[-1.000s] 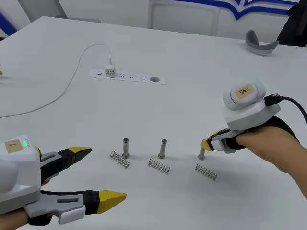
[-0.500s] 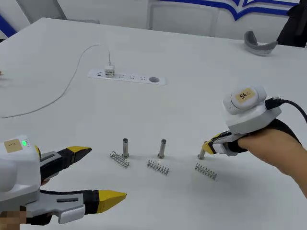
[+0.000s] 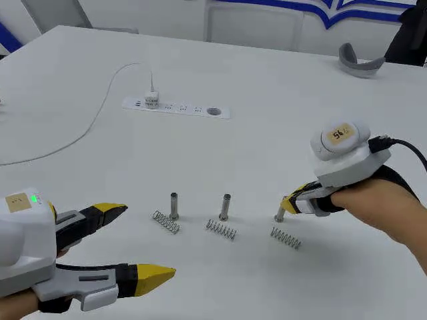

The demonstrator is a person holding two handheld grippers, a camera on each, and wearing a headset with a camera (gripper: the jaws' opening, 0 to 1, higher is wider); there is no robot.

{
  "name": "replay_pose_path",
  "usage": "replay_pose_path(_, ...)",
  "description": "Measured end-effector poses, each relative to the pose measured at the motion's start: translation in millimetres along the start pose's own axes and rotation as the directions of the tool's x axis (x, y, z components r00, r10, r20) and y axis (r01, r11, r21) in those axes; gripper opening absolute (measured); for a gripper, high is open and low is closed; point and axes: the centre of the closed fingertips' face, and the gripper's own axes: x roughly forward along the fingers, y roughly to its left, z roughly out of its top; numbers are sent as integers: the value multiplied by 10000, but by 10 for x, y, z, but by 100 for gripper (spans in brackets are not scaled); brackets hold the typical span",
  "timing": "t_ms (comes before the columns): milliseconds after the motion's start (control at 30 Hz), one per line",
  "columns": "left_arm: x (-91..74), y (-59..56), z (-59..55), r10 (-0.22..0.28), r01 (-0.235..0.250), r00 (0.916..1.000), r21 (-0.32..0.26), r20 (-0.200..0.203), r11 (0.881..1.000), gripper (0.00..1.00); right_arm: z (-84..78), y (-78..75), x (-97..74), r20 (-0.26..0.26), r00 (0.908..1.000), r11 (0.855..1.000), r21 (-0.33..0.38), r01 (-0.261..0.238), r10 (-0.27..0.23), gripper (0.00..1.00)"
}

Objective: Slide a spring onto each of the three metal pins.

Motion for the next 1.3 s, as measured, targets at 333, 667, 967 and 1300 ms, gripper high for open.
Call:
replay_pose_path(333,10,-16,1,-69,70,10000,44,-25,10000,83,-20,11,-45,131,9999,10000,-45,7,-6,14)
replay_pose_path(667,13,-16,1,-100,101,9999,66,-30,9999,83,-170,20,-46,-61,10000,9999,-152,-80,79,15)
replay_pose_path(967,23,-24,5,-128,128,9999,61,-29,9999,83,-344,79,-37,-356,9986,9984,-376,-414,401,17)
replay_pose_path(1300,34,-47,-2,-205,206,9998,78,-67,9998,83,-530,206,-27,-739,9929,9920,-780,-990,933,18)
